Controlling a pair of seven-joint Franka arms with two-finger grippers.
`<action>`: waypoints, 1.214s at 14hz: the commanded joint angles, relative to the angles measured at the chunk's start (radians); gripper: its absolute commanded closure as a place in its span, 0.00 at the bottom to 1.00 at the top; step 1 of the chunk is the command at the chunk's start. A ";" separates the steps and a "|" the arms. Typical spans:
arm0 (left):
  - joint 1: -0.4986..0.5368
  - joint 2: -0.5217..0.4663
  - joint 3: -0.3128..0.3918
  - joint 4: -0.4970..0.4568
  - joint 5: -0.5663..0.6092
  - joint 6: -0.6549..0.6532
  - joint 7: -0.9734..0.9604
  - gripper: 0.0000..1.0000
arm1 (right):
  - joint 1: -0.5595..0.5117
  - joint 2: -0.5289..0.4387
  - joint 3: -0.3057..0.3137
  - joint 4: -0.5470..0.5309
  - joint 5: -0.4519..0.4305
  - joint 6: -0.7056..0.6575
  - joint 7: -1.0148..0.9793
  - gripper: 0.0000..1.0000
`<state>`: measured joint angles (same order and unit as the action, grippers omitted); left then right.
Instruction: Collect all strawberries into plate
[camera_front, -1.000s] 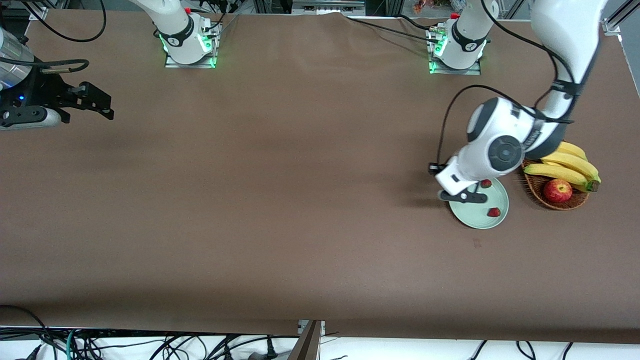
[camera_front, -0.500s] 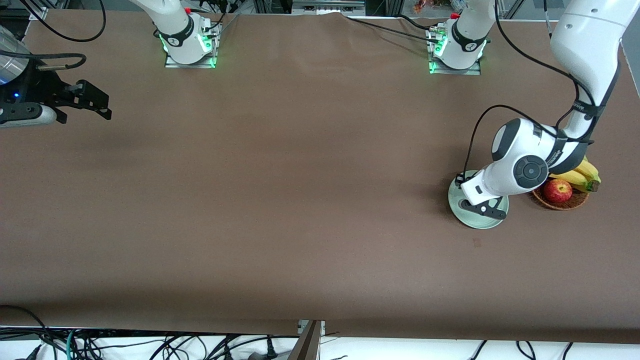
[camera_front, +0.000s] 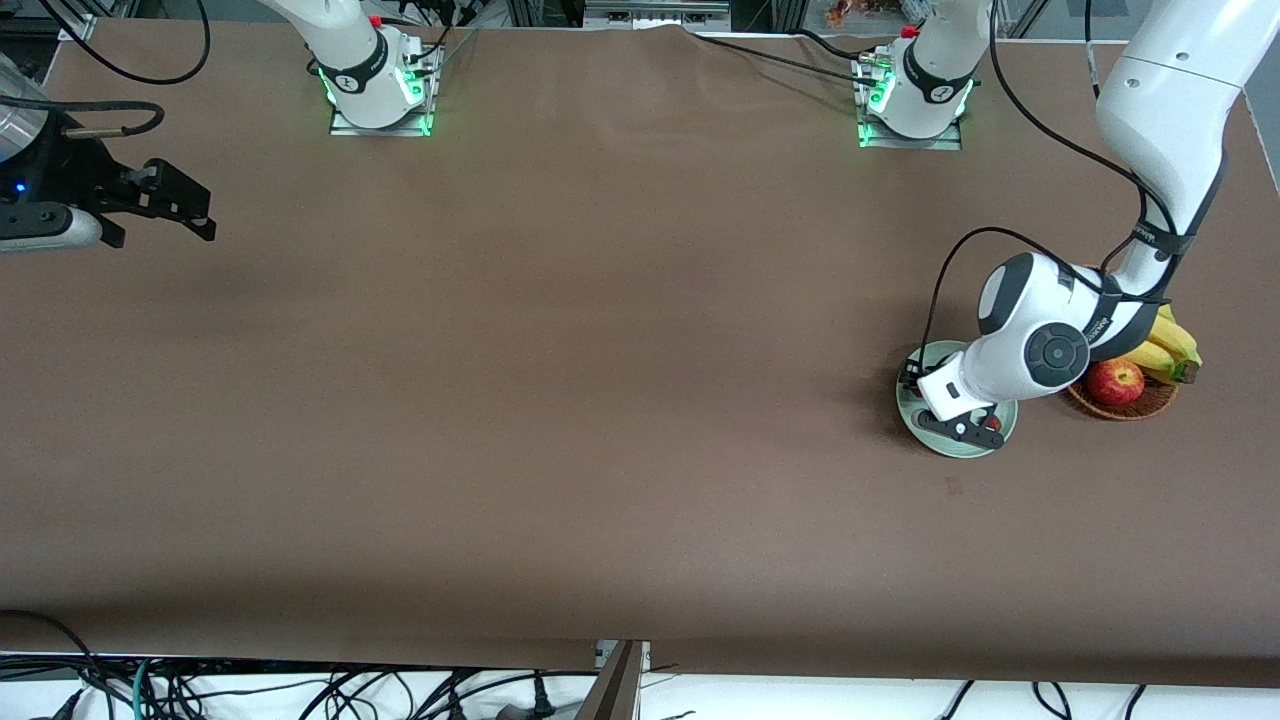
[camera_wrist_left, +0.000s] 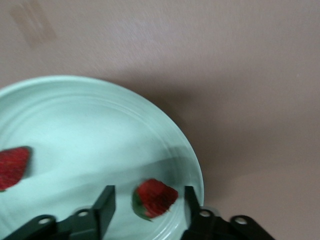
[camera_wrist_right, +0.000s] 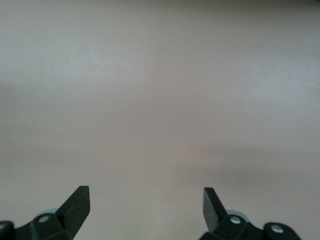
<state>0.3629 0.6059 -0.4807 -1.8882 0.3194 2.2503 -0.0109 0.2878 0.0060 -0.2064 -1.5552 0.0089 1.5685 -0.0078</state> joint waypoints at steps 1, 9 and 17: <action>0.005 -0.067 -0.012 0.012 0.026 -0.029 0.008 0.00 | -0.015 0.026 0.010 0.026 -0.017 -0.001 0.011 0.00; 0.001 -0.316 -0.121 0.309 -0.005 -0.567 -0.001 0.00 | -0.010 0.028 0.010 0.030 -0.015 0.028 0.014 0.00; -0.077 -0.426 0.052 0.506 -0.187 -0.818 -0.004 0.00 | -0.007 0.029 0.013 0.030 -0.013 0.030 0.014 0.00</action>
<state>0.3476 0.2209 -0.5407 -1.3733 0.2070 1.4489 -0.0162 0.2868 0.0295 -0.2047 -1.5445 0.0064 1.6027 -0.0021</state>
